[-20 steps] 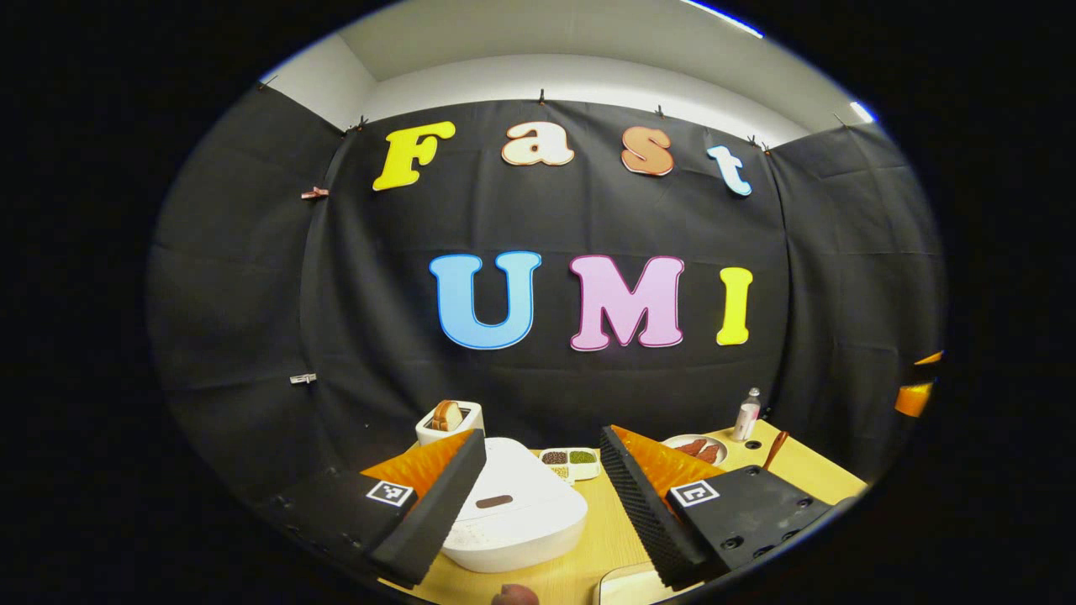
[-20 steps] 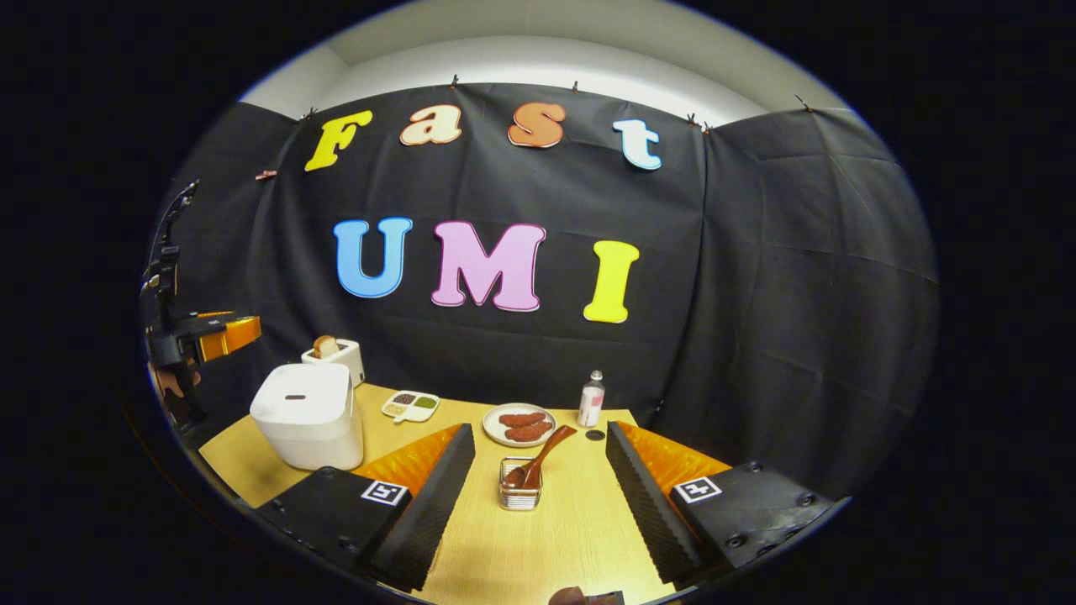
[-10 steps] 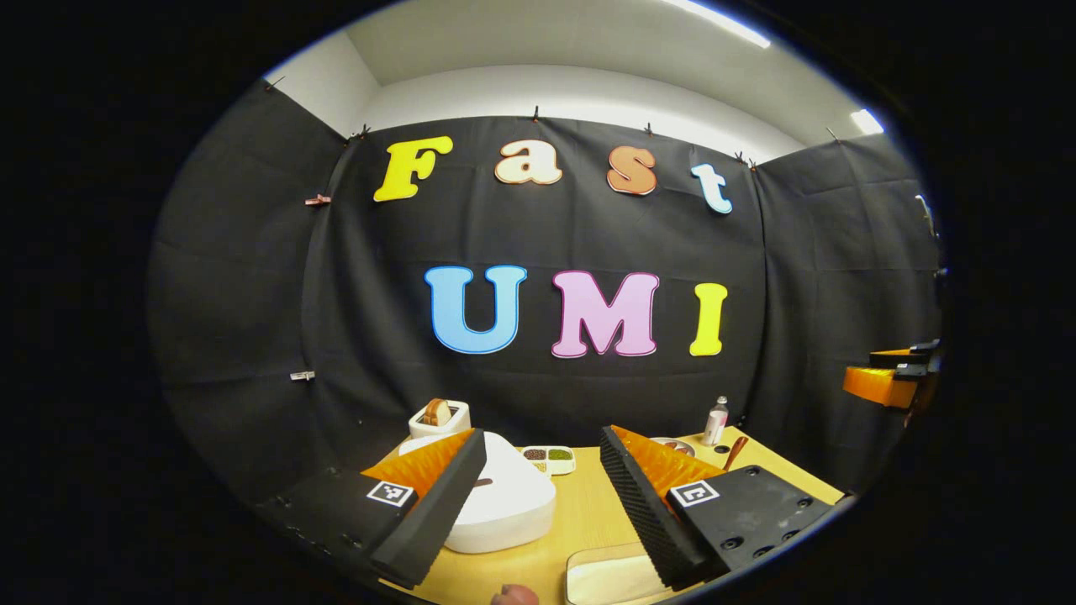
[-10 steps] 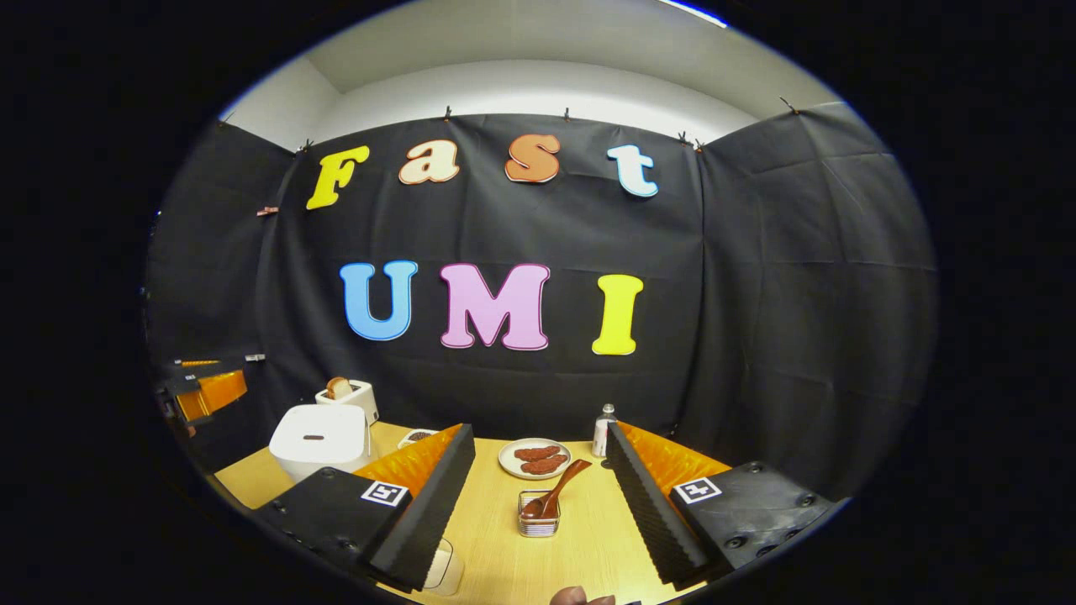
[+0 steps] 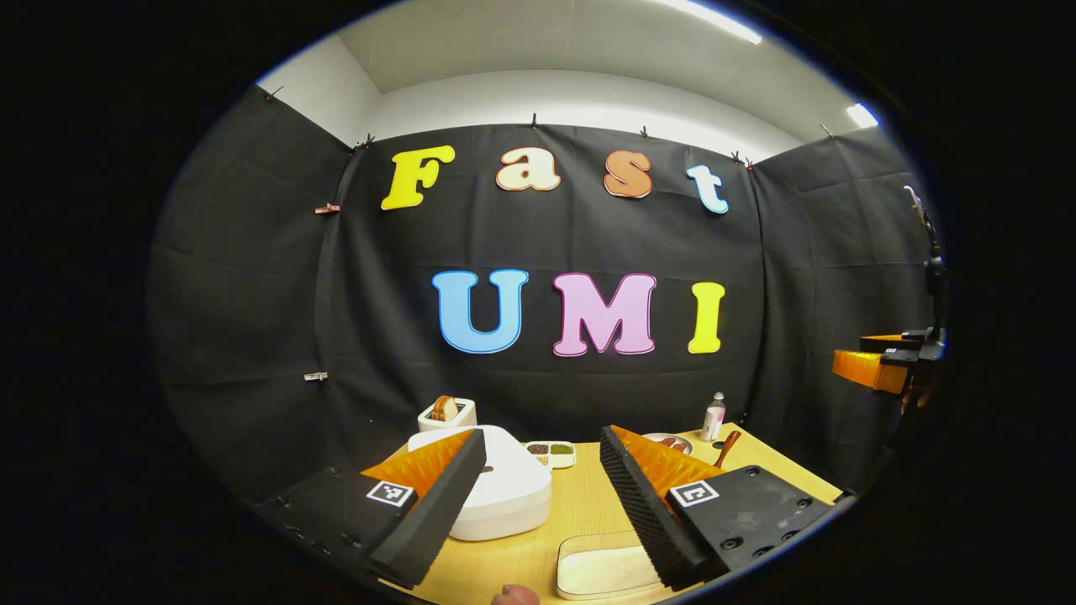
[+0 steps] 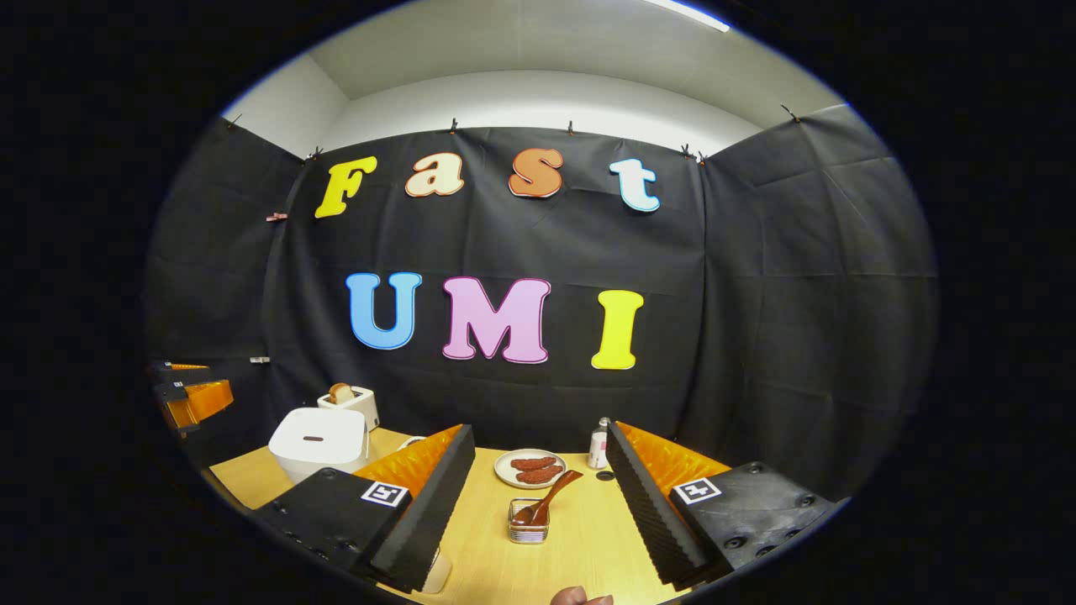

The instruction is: Close the left gripper, press the button to open the rice cooker; take a wooden spoon from the chopstick holder with the right hand, scoop a spoonful of rice and pour it into the rice cooker, then put the wooden spoon back into the chopstick holder.

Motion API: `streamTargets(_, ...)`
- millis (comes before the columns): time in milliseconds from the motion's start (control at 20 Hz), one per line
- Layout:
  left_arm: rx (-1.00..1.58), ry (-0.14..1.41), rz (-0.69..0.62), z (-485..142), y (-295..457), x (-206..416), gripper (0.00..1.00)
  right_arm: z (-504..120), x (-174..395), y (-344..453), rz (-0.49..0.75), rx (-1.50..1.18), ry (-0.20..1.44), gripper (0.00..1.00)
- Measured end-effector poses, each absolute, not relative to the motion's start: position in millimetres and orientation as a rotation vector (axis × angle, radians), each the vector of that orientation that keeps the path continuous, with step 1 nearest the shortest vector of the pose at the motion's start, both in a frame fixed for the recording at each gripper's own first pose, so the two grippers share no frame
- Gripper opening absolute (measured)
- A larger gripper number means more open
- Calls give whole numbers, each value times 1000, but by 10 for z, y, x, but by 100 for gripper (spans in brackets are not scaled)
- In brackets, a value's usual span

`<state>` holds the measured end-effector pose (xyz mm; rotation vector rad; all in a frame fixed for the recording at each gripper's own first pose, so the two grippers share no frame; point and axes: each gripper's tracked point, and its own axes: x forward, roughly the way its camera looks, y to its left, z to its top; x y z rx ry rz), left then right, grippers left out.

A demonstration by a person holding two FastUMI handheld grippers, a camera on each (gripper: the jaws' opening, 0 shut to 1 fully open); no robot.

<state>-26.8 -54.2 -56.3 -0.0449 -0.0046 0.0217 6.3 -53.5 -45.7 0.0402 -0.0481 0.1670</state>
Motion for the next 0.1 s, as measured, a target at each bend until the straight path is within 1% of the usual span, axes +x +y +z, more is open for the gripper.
streamTargets(100, -49, 10, 34, -605, -561, -295, 95, -488, 77, -486, 196, 15, -41, 99)
